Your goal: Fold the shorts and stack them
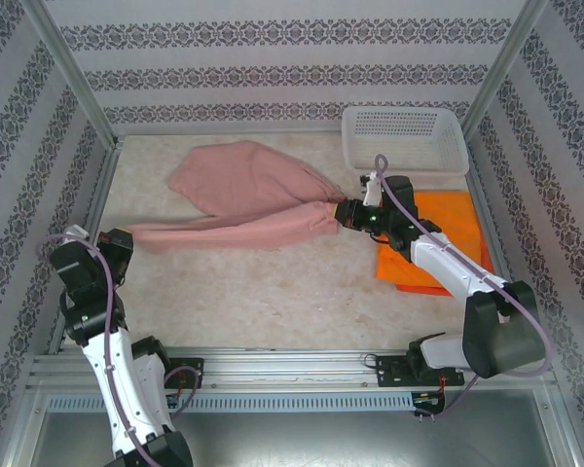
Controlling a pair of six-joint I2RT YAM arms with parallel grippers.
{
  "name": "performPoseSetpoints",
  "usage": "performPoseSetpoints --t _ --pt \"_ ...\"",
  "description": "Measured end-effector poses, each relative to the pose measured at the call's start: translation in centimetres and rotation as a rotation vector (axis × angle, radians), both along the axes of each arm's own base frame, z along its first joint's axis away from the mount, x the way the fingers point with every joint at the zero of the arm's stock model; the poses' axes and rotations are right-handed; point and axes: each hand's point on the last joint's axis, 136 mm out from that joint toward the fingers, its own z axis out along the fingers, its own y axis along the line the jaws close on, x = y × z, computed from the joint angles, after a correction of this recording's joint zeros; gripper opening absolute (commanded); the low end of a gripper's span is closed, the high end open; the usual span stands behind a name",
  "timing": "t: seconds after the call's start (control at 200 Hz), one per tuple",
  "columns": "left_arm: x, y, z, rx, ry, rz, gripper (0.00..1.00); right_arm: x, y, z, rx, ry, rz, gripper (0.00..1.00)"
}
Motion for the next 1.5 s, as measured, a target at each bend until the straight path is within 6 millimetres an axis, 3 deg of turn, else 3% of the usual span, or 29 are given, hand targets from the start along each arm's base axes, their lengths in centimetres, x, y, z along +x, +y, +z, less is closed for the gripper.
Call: performPoseSetpoints --t 0.065,0.13,0.26,0.45,0.505,0.58,0.644,0.739,0.819,0.899,0.939,0.984,1.074,1.154,1.249,1.294,1.354,1.424,1.504 --pt "0.9 0.5 -0.9 -0.024 0.055 -0.004 0.0 0.7 -0.1 0.0 -0.01 0.004 -0.014 0.0" --pt "2.6 1.2 -1.0 -0.043 0.111 -0.013 0.0 2.4 0.3 1.1 -0.01 -0.01 -0.02 0.0" --pt "8.6 3.4 1.8 -0.034 0.151 -0.045 0.0 9.1 2.0 6.2 0.025 -0.088 -0.034 0.0" --pt "19.9 6.7 9.3 0.033 0.056 -0.082 0.0 19.7 4.5 15.9 0.136 -0.245 -0.047 0.0" --pt "23.2 7.8 12.5 0.052 -0.007 -0.089 0.0 21.6 4.9 18.9 0.184 -0.294 -0.04 0.0" --pt "25.9 9.1 17.0 0.093 -0.104 -0.079 0.0 22.8 5.2 23.2 0.246 -0.373 -0.021 0.0" --pt "26.3 9.4 21.4 0.134 -0.189 -0.066 0.0 22.6 5.0 27.3 0.296 -0.45 -0.001 0.0" --pt "23.9 8.8 29.3 0.223 -0.352 -0.04 0.0 20.7 4.0 33.6 0.365 -0.579 0.035 0.0" --pt "19.3 7.0 35.3 0.306 -0.486 -0.019 0.0 18.5 2.8 37.7 0.398 -0.687 0.077 0.0" --pt "13.9 4.8 38.6 0.382 -0.601 -0.002 0.0 16.9 1.8 39.4 0.399 -0.744 0.113 0.0" --pt "11.0 3.5 39.0 0.41 -0.648 0.007 0.0 16.5 1.5 39.3 0.397 -0.744 0.131 0.0" --pt "8.6 2.6 38.2 0.428 -0.676 0.015 0.0 16.2 1.5 38.5 0.392 -0.73 0.149 0.0" --pt "5.5 1.4 35.2 0.449 -0.714 0.028 0.0 16.4 2.1 34.2 0.37 -0.661 0.177 0.0" --pt "6.0 1.5 29.1 0.421 -0.643 0.026 0.0 16.9 2.5 28.1 0.343 -0.55 0.18 0.0" --pt "7.6 2.1 19.1 0.353 -0.465 0.019 0.0 16.8 2.4 19.4 0.307 -0.393 0.159 0.0" --pt "7.9 2.2 14.0 0.315 -0.361 0.013 0.0 16.0 2.3 15.0 0.289 -0.303 0.147 0.0" --pt "7.0 2.0 8.9 0.281 -0.247 0.007 0.0 14.4 2.0 9.9 0.264 -0.199 0.134 0.0" --pt "5.2 1.4 6.2 0.274 -0.183 0.009 0.0 11.6 1.8 5.3 0.231 -0.104 0.126 0.0" --pt "3.0 0.7 6.4 0.298 -0.19 0.016 0.0 7.9 1.9 2.0 0.201 -0.033 0.124 0.0"
